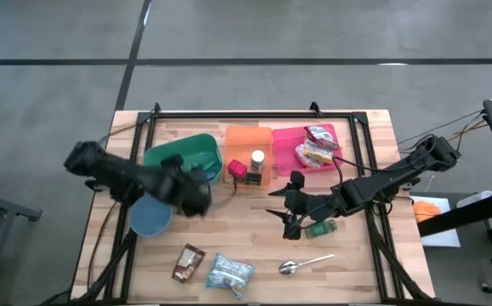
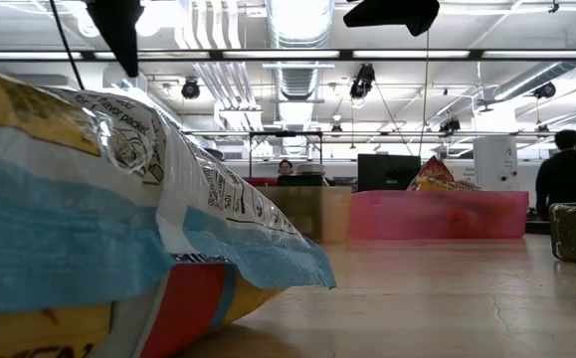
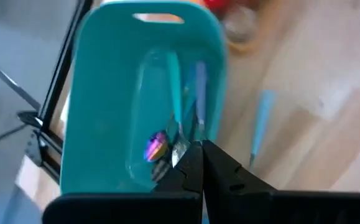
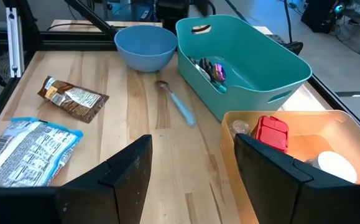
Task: Pick & Place Food Item
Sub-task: Put the dark blue spoon into the green bin
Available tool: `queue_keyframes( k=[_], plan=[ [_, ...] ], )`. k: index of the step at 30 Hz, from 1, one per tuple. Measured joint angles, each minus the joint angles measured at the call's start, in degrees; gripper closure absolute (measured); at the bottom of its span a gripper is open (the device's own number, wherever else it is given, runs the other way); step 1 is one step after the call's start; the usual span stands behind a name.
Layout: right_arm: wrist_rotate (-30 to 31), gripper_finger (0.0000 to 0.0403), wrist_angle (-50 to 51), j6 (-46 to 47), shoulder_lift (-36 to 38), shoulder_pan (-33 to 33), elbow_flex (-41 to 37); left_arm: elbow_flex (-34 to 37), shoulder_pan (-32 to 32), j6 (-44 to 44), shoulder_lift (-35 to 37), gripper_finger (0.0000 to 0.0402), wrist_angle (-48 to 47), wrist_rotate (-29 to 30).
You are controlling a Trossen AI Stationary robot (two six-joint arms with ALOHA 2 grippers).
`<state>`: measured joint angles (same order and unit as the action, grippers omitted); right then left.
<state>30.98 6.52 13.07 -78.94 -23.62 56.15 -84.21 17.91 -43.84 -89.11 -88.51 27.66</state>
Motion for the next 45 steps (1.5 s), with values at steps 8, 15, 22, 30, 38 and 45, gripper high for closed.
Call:
queue_keyframes(
  k=[8,15,22,30,38,45],
  plan=[
    [-0.1,0.0177,0.1,-0.3,0.0,0.0,0.0,4.7,-3.8,6.5,8.6,0.04,8.6,-2.0],
    [-0.1,0.0177,0.0,1.4,0.0,0.0,0.0,14.3,-3.3,16.7,8.2,0.04,22.7,-9.9],
    [-0.2,0.0177,0.2,2.4,0.0,0.0,0.0,26.0,-3.3,18.8,7.3,0.0334,31.6,-14.9],
    [-0.1,0.0177,0.4,2.0,0.0,0.0,0.0,32.7,-3.3,24.9,6.1,0.0219,41.0,-15.9],
    [-1.0,0.0177,0.1,1.9,0.0,0.0,0.0,33.9,-3.4,28.9,-0.1,0.0202,43.3,-17.2],
    [-1.5,0.0177,0.2,1.9,0.0,0.0,0.0,33.9,-4.8,31.7,-5.7,0.0202,43.3,-17.3]
  ],
)
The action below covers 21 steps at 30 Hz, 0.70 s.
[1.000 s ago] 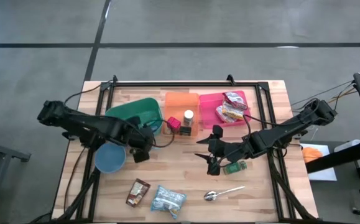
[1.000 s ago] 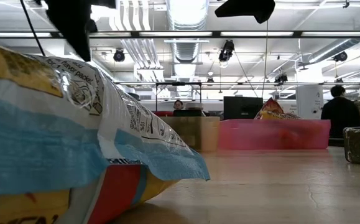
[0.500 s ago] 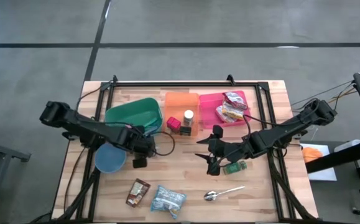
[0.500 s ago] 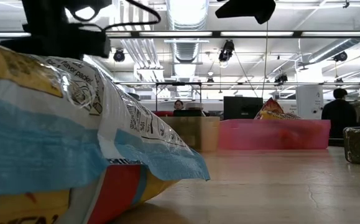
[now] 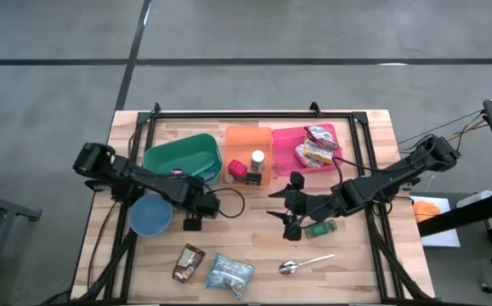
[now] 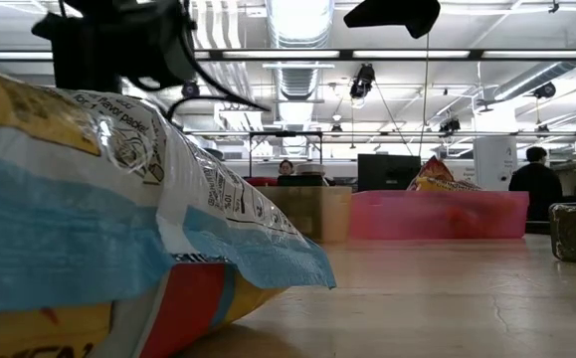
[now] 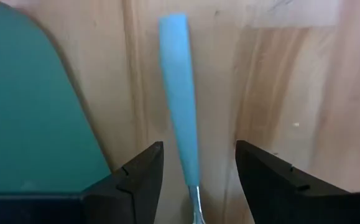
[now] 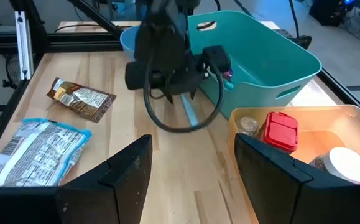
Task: Pick & Place Food Item
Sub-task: Put the dark blue spoon into the green bin
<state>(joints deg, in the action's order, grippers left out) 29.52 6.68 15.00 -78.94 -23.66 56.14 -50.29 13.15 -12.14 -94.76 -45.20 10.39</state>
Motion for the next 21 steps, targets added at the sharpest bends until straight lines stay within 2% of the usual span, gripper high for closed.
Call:
queue_keyframes(
  k=[5,8,11,16,21],
  plan=[
    [0.0,0.0177,0.0,0.0,0.0,0.0,0.0,-0.3,-1.7,0.7,-2.7,0.0203,-0.2,-2.7],
    [0.0,0.0177,0.0,0.0,0.0,0.0,0.0,-0.3,-2.3,1.7,-3.1,0.0217,-0.2,-4.4],
    [0.0,0.0177,0.0,0.0,0.0,0.0,0.0,-0.3,-2.3,1.7,-3.2,0.026,-0.2,-5.9],
    [0.0,0.0177,0.0,0.0,0.0,0.0,0.0,-0.3,-2.3,0.3,-3.2,0.0375,-0.4,-6.8],
    [0.0,0.0177,0.0,0.0,0.0,-0.1,0.0,-1.5,-2.0,-3.5,-3.4,0.0383,-1.4,-6.2]
  ],
)
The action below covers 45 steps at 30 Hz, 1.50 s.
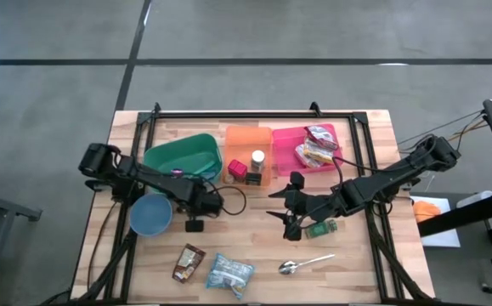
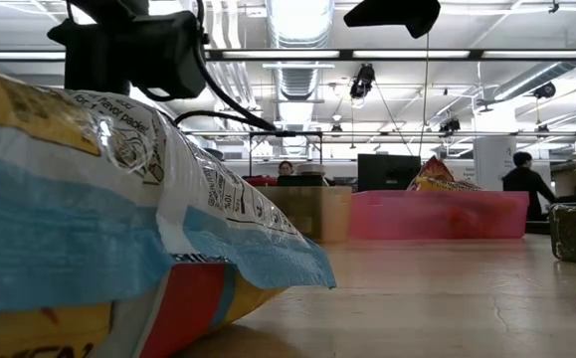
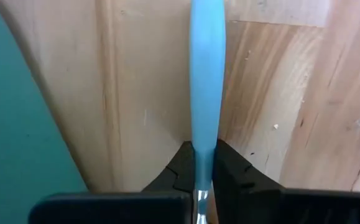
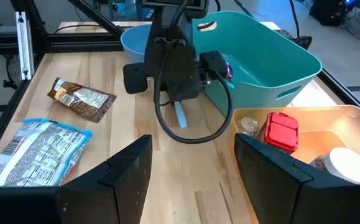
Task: Pick & Place Food Item
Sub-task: Put the dark blue spoon into the green bin
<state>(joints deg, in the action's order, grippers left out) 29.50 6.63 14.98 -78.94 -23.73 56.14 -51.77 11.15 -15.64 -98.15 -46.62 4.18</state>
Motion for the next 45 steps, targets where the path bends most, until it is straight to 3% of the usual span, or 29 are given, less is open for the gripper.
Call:
queue_keyframes(
  k=[11,16,20,30,32,34,37,45],
  plan=[
    [0.0,0.0177,0.0,0.0,0.0,0.0,0.0,-13.3,1.7,-5.1,6.0,0.0383,-14.6,2.3],
    [0.0,0.0177,0.0,0.0,0.0,0.0,0.0,-20.4,1.9,-5.4,11.1,0.0383,-24.3,10.1],
    [-0.1,0.0177,0.0,0.0,0.0,0.0,0.0,-23.3,-2.0,-4.7,16.1,0.0383,-28.4,17.4],
    [-0.2,0.0177,0.0,0.4,0.0,0.0,0.3,-15.0,-27.4,3.3,19.2,0.0383,-24.4,17.0],
    [-0.2,0.0177,0.1,0.1,0.0,0.0,0.3,-12.0,-31.9,4.5,19.3,0.0383,-19.9,14.0],
    [-0.2,0.0177,0.1,-0.3,0.0,0.0,0.3,-8.7,-35.4,7.3,19.2,0.0383,-14.5,7.4],
    [-0.2,0.0177,0.2,-0.5,0.0,0.0,0.3,-3.8,-37.2,9.6,19.2,0.0383,-7.5,2.1],
    [-0.2,0.0177,0.3,-0.6,0.0,0.0,0.3,2.6,-37.0,10.7,18.8,0.0383,-4.5,2.4]
  ],
)
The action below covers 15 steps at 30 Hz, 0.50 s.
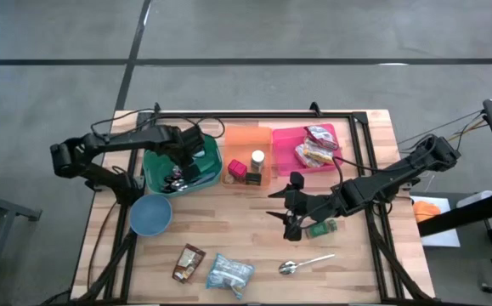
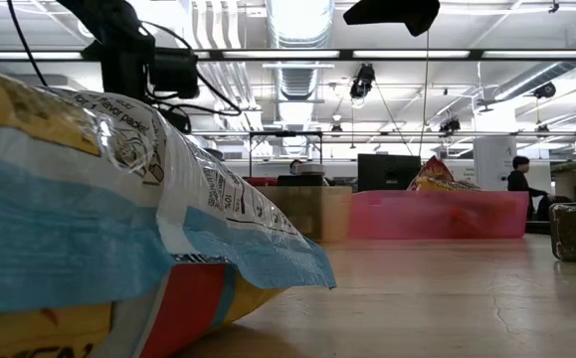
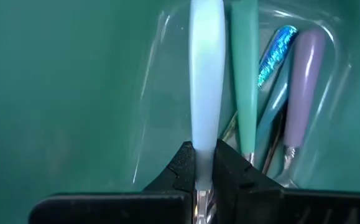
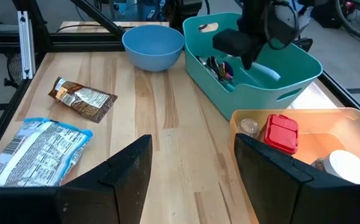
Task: Pick & Place Food Item
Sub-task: Put the dark blue spoon into the green bin
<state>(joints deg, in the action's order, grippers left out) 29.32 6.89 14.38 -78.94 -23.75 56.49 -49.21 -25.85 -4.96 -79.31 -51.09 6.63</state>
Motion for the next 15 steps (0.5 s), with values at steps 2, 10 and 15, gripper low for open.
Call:
queue_keyframes(
  k=[2,10,15],
  plan=[
    [0.0,0.0177,-0.1,0.1,0.0,0.0,0.0,1.0,0.5,-0.6,0.0,0.0383,1.1,1.0],
    [0.0,0.0177,-0.3,0.2,0.0,0.0,0.0,6.0,1.8,-0.8,0.0,0.0383,6.6,2.8],
    [0.0,0.0177,-0.3,0.0,0.0,0.0,0.0,7.3,2.5,-1.0,0.0,0.0383,8.0,3.3]
  ],
)
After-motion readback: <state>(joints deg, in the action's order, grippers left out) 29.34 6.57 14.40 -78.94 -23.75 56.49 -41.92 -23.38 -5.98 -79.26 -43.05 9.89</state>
